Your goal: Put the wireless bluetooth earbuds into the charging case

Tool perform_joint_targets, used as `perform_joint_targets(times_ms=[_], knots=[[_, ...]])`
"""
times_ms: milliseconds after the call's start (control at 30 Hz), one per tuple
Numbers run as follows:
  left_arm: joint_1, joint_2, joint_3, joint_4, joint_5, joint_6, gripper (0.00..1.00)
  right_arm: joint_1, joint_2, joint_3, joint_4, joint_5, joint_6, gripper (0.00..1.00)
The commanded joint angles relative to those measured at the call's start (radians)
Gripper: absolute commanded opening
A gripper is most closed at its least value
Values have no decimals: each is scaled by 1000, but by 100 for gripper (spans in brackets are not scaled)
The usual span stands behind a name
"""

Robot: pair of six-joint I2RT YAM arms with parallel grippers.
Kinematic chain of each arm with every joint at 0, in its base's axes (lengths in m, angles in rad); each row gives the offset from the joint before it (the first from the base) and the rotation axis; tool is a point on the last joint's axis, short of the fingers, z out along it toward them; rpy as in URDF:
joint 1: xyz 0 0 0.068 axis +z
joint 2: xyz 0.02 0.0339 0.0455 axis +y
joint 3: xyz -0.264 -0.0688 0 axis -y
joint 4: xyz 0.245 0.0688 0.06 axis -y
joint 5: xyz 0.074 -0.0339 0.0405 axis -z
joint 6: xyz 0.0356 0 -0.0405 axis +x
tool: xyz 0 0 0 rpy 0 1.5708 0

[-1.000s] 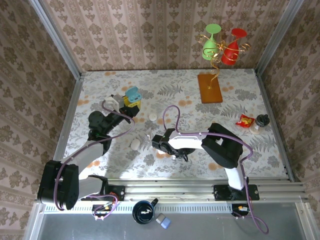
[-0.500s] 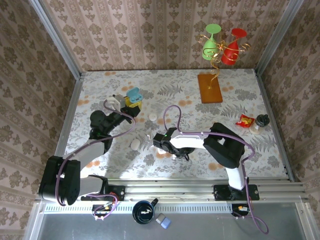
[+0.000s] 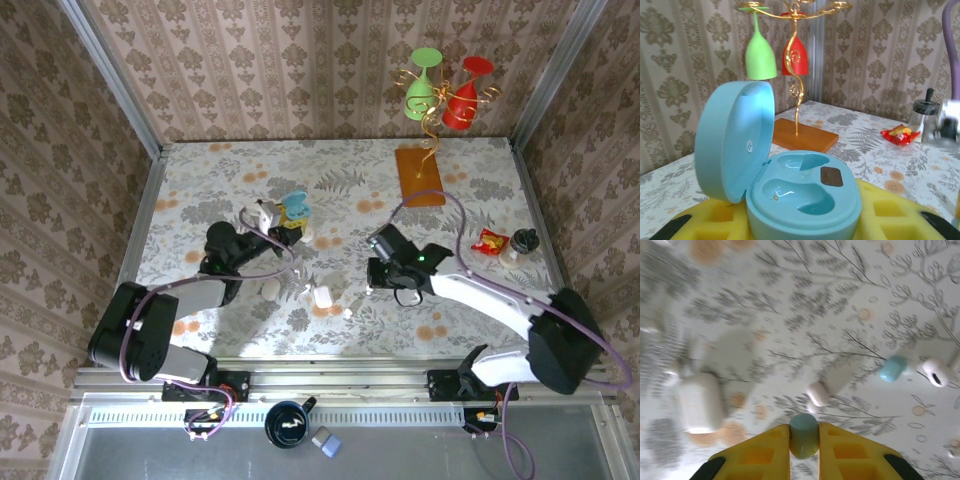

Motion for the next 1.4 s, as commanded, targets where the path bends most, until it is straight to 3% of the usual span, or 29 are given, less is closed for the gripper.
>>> perform_joint_targets(times_ms=[0,167,367,633,833,1367], knots=[[-19,25,30,49,-4,60,24,-48,-105,-33,142,-190,34,19],[-81,74,29,121,4,68,21,-91,-200,-40,246,-320,72,19],[-130,100,32,172,4,113,21,-91,-178,19,330,-414,76,19],[-152,138,60,173,59,133,21,-85,-145,84,387,-440,53,19],[-196,156,70,171,-7,158,19,-84,-107,128,424,-459,49,19],[-236,153,81,157,-16,174,19,-74,-3,186,445,-488,54,19]])
